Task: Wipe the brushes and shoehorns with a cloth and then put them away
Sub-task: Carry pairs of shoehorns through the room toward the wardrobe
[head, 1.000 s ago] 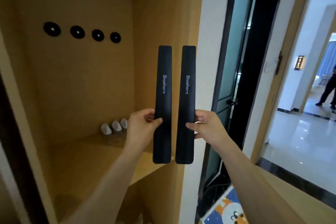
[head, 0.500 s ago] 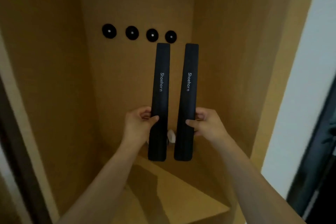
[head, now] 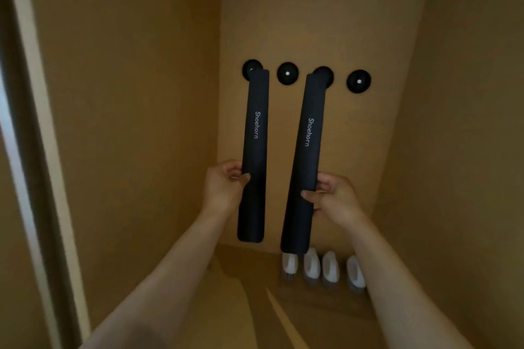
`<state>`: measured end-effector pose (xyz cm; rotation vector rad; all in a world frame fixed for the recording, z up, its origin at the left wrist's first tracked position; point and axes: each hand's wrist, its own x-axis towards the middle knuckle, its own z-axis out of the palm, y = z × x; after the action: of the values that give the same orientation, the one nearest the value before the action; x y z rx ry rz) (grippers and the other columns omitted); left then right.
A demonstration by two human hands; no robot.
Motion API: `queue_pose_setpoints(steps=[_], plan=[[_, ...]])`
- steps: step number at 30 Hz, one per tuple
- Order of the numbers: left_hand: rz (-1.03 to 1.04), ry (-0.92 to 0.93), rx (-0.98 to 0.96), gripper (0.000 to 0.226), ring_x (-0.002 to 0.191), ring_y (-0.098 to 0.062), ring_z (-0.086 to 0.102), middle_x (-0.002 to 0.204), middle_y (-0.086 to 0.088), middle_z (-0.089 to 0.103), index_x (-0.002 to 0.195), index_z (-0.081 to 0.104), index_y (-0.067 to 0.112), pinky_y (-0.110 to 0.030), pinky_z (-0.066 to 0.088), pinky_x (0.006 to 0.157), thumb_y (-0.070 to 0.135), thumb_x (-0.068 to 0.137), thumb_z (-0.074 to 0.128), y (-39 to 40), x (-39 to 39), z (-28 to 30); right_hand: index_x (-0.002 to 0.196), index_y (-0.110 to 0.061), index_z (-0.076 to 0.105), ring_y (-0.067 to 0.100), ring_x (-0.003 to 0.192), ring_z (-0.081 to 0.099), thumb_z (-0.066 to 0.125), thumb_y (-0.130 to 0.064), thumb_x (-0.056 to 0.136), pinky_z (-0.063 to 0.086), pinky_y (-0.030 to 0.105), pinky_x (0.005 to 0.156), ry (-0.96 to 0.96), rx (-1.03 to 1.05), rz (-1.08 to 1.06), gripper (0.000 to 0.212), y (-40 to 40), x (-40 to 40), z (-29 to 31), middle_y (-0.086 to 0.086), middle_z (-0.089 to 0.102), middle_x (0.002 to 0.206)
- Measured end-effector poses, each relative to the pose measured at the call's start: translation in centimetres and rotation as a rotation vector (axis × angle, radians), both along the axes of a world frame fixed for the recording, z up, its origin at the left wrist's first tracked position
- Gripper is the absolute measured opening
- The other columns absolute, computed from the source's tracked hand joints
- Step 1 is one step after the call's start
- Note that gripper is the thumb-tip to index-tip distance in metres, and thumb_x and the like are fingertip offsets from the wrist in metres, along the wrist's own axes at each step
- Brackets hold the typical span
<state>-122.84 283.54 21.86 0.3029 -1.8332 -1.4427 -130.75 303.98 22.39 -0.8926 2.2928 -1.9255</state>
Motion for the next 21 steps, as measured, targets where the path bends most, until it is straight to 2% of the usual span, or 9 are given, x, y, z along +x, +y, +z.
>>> queue_pose_setpoints(steps=[5, 7, 9, 11, 15, 18, 21], plan=[[0.040, -0.005, 0.024, 0.033, 0.074, -0.007, 0.061, 0.079, 0.008, 0.063, 0.075, 0.058, 0.031, -0.021, 0.047, 0.062, 0.002, 0.088, 0.067, -3.3, -3.8, 2.3, 0.098, -0.030, 0.068, 0.015, 0.091, 0.071, 0.071, 0.002, 0.087, 0.058, 0.025, 0.060, -0.005, -0.009, 0.031, 0.034, -2.1, -1.5, 0.0, -0.001, 0.072, 0.100], [0.050, 0.012, 0.051, 0.026, 0.077, -0.011, 0.061, 0.080, 0.006, 0.062, 0.079, 0.060, 0.023, -0.024, 0.049, 0.070, 0.000, 0.087, 0.068, -4.7, -6.2, 3.6, 0.099, -0.027, 0.070, 0.013, 0.088, 0.072, 0.071, 0.004, 0.086, 0.059, 0.028, 0.062, -0.015, -0.032, 0.042, 0.033, -2.4, -2.0, 0.1, 0.002, 0.073, 0.100], [0.066, 0.033, 0.068, 0.017, 0.083, -0.015, 0.062, 0.083, 0.003, 0.063, 0.092, 0.063, 0.014, -0.027, 0.051, 0.077, -0.001, 0.086, 0.069, -6.0, -8.6, 4.9, 0.101, -0.026, 0.072, 0.012, 0.088, 0.073, 0.071, 0.003, 0.086, 0.060, 0.029, 0.064, -0.015, -0.043, 0.039, 0.033, -2.5, -2.7, 0.2, 0.002, 0.074, 0.101], [0.075, 0.059, 0.074, 0.020, 0.086, -0.018, 0.063, 0.087, -0.001, 0.064, 0.103, 0.065, 0.007, -0.029, 0.052, 0.081, -0.002, 0.086, 0.069, -7.2, -10.9, 6.2, 0.103, -0.027, 0.072, 0.012, 0.089, 0.073, 0.072, 0.002, 0.086, 0.061, 0.031, 0.066, -0.017, -0.053, 0.021, 0.034, -2.6, -3.4, 0.3, 0.001, 0.075, 0.100], [0.095, 0.080, 0.051, 0.017, 0.083, -0.017, 0.064, 0.087, -0.002, 0.067, 0.093, 0.065, 0.013, -0.027, 0.051, 0.073, -0.002, 0.086, 0.068, -9.3, -14.7, 8.4, 0.102, -0.028, 0.072, 0.008, 0.085, 0.073, 0.071, 0.005, 0.086, 0.060, 0.027, 0.062, -0.019, -0.082, 0.001, 0.036, -2.4, -4.4, 0.5, -0.007, 0.077, 0.090], [0.127, 0.068, 0.021, 0.026, 0.078, -0.015, 0.063, 0.079, 0.004, 0.065, 0.078, 0.062, 0.022, -0.025, 0.049, 0.067, -0.001, 0.085, 0.069, -10.9, -16.7, 9.6, 0.102, -0.025, 0.072, 0.008, 0.080, 0.074, 0.070, 0.007, 0.085, 0.058, 0.025, 0.057, -0.007, -0.096, -0.015, 0.036, -2.2, -4.9, 0.9, -0.009, 0.077, 0.086], [0.141, 0.042, 0.001, 0.015, 0.081, -0.015, 0.062, 0.088, 0.002, 0.066, 0.088, 0.067, 0.015, -0.025, 0.049, 0.069, 0.002, 0.083, 0.072, -12.2, -18.4, 10.3, 0.100, -0.026, 0.074, 0.011, 0.081, 0.074, 0.070, 0.007, 0.085, 0.059, 0.028, 0.058, 0.030, -0.087, -0.038, 0.036, -2.1, -5.3, 1.4, -0.006, 0.078, 0.087]])
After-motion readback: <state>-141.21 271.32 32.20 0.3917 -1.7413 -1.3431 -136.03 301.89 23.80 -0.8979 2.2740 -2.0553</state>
